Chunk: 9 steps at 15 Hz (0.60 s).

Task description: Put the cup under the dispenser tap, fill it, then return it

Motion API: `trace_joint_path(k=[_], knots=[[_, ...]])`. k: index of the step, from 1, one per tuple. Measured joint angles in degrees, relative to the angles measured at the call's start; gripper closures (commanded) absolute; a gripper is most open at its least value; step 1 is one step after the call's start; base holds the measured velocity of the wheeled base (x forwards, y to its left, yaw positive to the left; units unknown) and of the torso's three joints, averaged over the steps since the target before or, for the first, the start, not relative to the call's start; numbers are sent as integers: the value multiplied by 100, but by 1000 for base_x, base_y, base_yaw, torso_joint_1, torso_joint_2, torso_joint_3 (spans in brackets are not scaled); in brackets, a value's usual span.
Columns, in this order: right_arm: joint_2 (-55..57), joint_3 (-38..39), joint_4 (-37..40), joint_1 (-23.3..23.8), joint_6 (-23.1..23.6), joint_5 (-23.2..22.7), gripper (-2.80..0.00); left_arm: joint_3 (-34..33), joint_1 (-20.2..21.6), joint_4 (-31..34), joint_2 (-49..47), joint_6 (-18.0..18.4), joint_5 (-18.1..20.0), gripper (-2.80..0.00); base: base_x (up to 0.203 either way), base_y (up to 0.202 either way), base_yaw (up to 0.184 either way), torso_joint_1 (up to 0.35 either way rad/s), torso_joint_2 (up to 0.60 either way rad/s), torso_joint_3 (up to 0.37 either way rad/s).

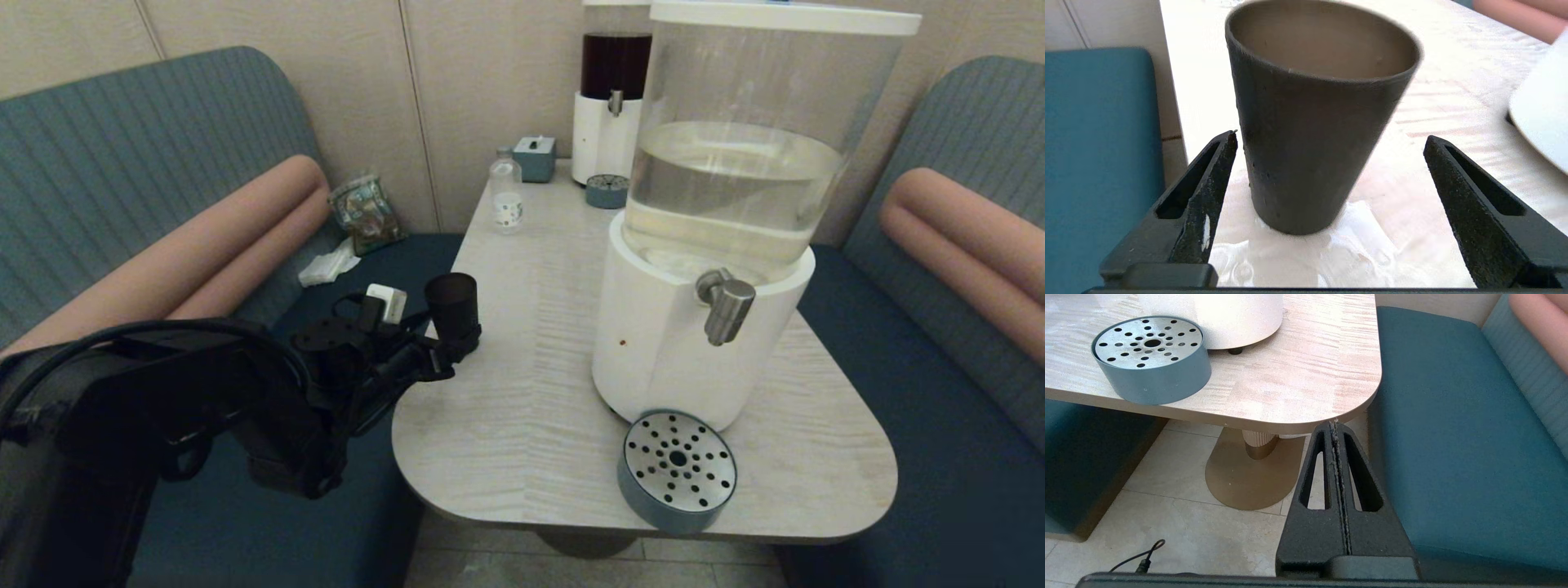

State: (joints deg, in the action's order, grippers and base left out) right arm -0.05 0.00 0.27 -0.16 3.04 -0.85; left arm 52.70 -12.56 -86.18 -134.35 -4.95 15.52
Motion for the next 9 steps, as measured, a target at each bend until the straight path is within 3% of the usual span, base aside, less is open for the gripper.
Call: trace_joint_path(k=[9], knots=[[0, 0, 0, 0, 1, 0, 0, -1639, -11, 8, 1186, 0, -16, -280, 0, 0, 0, 0, 0, 0]])
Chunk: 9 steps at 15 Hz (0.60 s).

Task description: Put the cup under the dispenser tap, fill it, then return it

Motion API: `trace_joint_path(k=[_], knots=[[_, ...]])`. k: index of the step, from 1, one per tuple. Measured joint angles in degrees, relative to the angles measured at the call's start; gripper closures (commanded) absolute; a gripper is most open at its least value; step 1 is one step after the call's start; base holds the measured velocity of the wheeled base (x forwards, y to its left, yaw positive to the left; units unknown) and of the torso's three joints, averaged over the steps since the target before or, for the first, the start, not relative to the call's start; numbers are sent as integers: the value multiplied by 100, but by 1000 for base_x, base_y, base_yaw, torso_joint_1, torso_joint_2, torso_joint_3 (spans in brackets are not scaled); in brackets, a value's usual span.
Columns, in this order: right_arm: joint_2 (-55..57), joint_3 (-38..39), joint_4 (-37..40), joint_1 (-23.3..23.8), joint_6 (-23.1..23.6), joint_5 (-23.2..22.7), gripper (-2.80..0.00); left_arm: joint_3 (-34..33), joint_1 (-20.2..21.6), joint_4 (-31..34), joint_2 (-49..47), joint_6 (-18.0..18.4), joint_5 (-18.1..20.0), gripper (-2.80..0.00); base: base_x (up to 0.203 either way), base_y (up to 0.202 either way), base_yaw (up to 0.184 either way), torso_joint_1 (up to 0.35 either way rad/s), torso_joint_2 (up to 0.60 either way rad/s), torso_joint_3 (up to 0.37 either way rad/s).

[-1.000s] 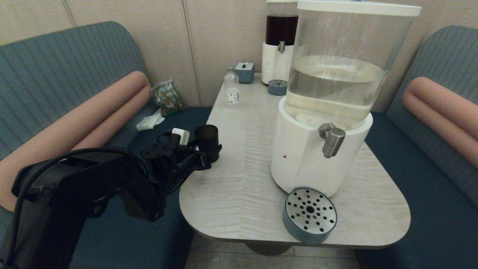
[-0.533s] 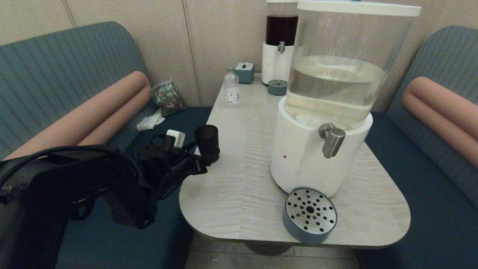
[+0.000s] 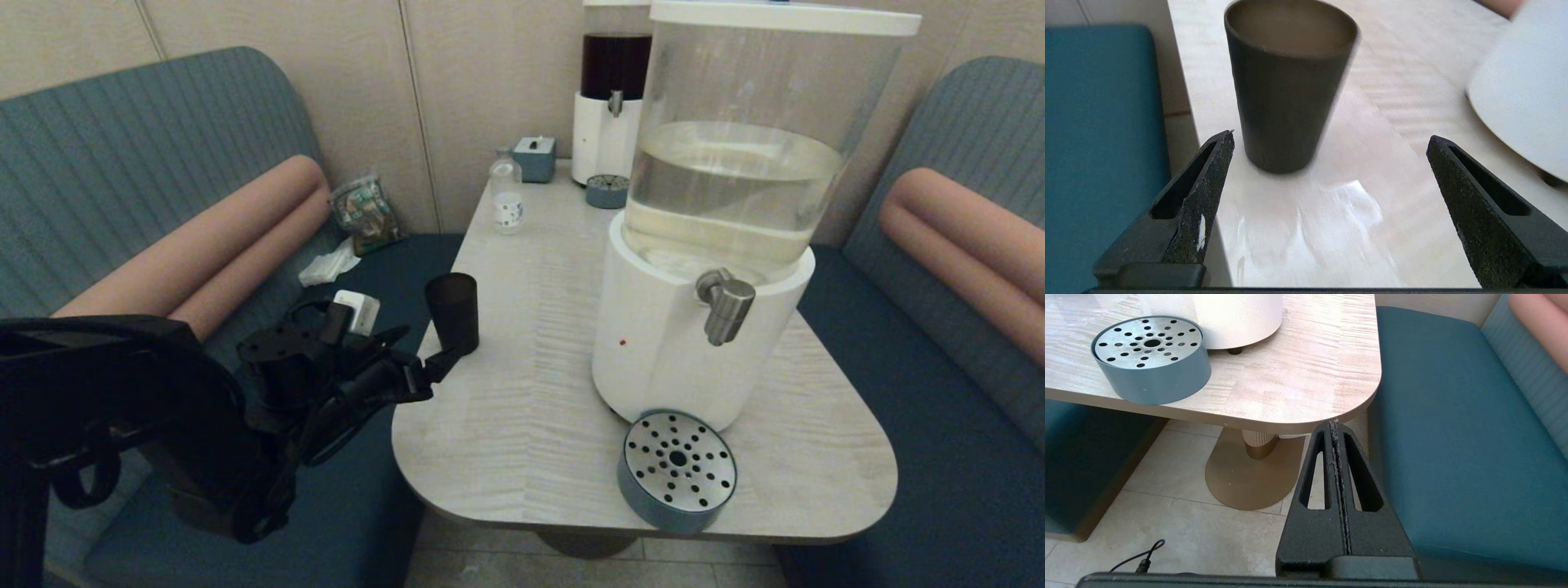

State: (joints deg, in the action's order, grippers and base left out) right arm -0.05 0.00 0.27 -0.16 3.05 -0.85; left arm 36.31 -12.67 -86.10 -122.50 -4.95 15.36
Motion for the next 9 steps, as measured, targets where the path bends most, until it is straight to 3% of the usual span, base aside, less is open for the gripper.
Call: trace_joint_path(k=[1, 2, 9], knots=[[0, 0, 0, 0, 0, 0, 0, -251, 0, 5, 209, 5, 10, -280, 0, 0, 0, 0, 0, 0], [0, 0, 0, 0, 0, 0, 0, -479, 0, 7, 434, 5, 19, 0, 0, 0, 0, 0, 0, 0], [0, 0, 0, 0, 1, -2, 0, -1758, 13, 40, 2647, -88, -113, 0, 0, 0, 0, 0, 0, 0]])
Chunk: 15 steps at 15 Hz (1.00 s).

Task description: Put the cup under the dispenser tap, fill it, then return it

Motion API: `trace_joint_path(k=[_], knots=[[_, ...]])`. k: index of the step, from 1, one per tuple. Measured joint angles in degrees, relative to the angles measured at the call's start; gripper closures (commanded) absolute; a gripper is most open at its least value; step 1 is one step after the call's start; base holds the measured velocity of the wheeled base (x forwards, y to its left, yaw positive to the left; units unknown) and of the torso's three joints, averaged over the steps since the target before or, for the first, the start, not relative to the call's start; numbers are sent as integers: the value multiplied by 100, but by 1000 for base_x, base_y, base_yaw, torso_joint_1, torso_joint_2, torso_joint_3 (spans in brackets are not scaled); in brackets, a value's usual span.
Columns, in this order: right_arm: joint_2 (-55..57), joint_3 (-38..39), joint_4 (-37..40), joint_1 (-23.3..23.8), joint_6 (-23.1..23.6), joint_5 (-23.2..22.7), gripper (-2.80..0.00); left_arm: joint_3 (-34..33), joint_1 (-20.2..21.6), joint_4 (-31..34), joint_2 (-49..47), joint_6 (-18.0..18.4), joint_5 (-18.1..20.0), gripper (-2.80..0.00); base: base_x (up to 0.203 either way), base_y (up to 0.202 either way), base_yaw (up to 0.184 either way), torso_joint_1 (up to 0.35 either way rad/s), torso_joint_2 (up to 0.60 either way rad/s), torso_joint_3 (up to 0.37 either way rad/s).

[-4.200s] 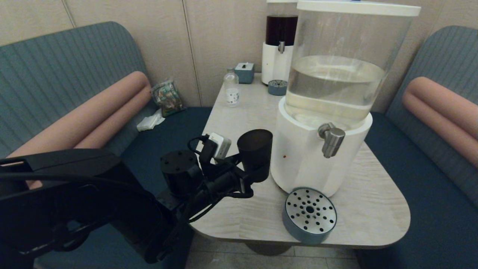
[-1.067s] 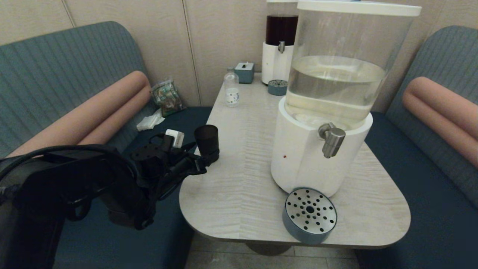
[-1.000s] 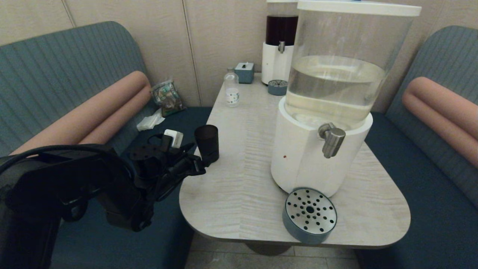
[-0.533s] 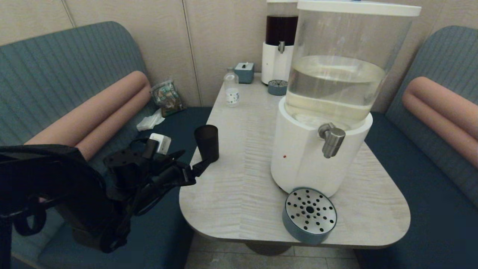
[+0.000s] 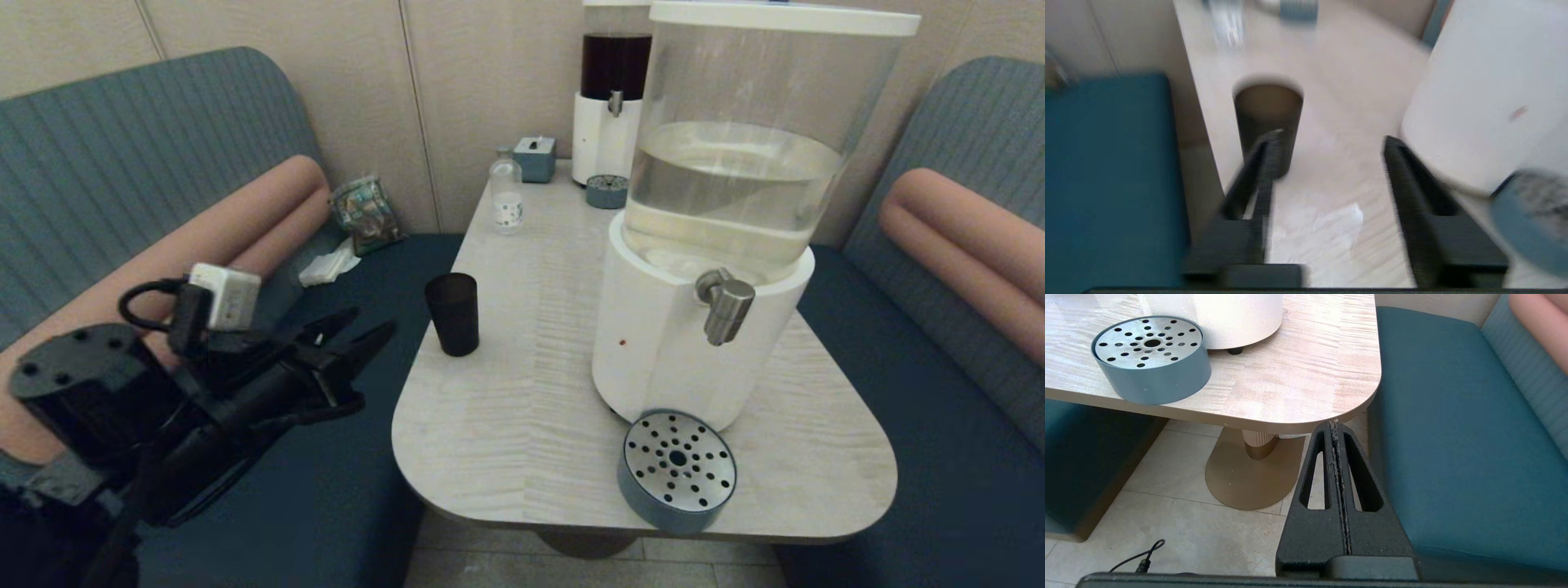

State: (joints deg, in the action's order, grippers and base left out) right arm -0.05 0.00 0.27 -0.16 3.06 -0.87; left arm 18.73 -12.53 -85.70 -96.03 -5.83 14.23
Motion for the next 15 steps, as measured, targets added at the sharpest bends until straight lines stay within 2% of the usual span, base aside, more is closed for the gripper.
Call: trace_joint_path(k=[4, 9, 12, 15], knots=[[0, 0, 0, 0, 2, 2, 0, -424, 56, 48, 1441, -250, -698, 0, 0, 0, 0, 0, 0, 0], [0, 0, 0, 0, -1, 2, 0, -1146, 243, 253, 3201, -406, -1216, 0, 0, 0, 0, 0, 0, 0], [0, 0, 0, 0, 3, 2, 0, -1458, 364, 670, 4246, -451, -1479, 0, 0, 0, 0, 0, 0, 0], [0, 0, 0, 0, 2, 0, 0, -1516, 521, 1345, 5395, -460, -1546, 0, 0, 0, 0, 0, 0, 0]])
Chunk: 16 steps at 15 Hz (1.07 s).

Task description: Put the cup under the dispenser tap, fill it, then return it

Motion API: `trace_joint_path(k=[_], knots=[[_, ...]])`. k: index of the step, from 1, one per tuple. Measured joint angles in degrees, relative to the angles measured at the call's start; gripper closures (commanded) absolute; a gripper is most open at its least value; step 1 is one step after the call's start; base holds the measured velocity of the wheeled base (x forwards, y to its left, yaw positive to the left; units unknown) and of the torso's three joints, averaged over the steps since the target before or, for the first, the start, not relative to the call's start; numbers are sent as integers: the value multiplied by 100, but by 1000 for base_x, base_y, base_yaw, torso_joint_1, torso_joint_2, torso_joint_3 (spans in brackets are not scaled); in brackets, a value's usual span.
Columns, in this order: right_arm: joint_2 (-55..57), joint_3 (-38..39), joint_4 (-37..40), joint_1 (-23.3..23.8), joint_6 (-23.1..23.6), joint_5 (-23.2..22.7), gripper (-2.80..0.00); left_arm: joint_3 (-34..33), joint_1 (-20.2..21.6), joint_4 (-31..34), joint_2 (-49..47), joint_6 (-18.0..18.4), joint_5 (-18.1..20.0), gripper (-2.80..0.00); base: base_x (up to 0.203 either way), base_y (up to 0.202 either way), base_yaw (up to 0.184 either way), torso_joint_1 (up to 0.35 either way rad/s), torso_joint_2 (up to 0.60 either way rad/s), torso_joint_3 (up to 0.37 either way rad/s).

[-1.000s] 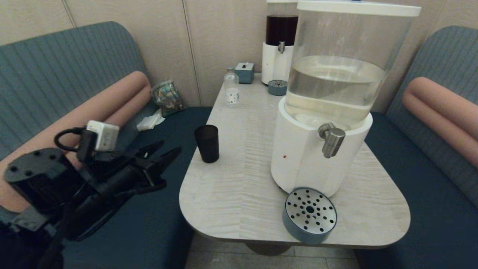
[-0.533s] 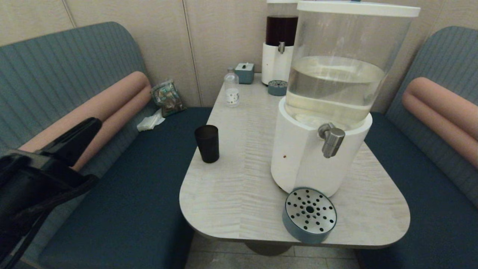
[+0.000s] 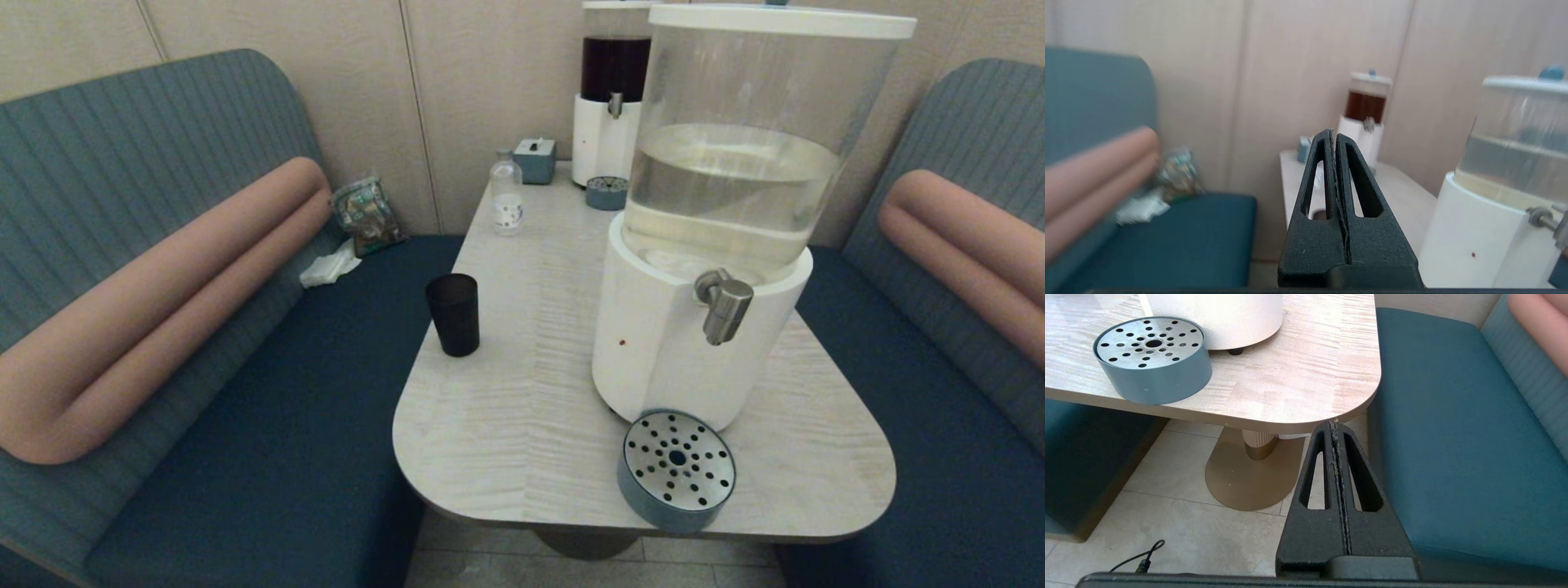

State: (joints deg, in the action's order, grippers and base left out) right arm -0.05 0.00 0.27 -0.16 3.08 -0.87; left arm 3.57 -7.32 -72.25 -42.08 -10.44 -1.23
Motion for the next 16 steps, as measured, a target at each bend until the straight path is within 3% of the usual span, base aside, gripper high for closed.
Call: trace_joint_path(k=[3, 6, 9, 14, 16], knots=[[0, 0, -2, 0, 1, 2, 0, 122, 247, 1150, 1250, 0, 16, 0, 0, 0, 0, 0, 0, 0], [0, 0, 0, 0, -2, 2, 0, 301, 551, 2690, 2511, 94, 55, 0, 0, 0, 0, 0, 0, 0], [0, 0, 0, 0, -3, 2, 0, -130, 690, 3779, 3294, 224, 118, 0, 0, 0, 0, 0, 0, 0], [0, 0, 0, 0, -3, 2, 0, -330, 723, 6268, 4095, 1101, 107, 0, 0, 0, 0, 0, 0, 0], [0, 0, 0, 0, -3, 2, 0, -350, 723, 6921, 4177, 1186, 79, 0, 0, 0, 0, 0, 0, 0]])
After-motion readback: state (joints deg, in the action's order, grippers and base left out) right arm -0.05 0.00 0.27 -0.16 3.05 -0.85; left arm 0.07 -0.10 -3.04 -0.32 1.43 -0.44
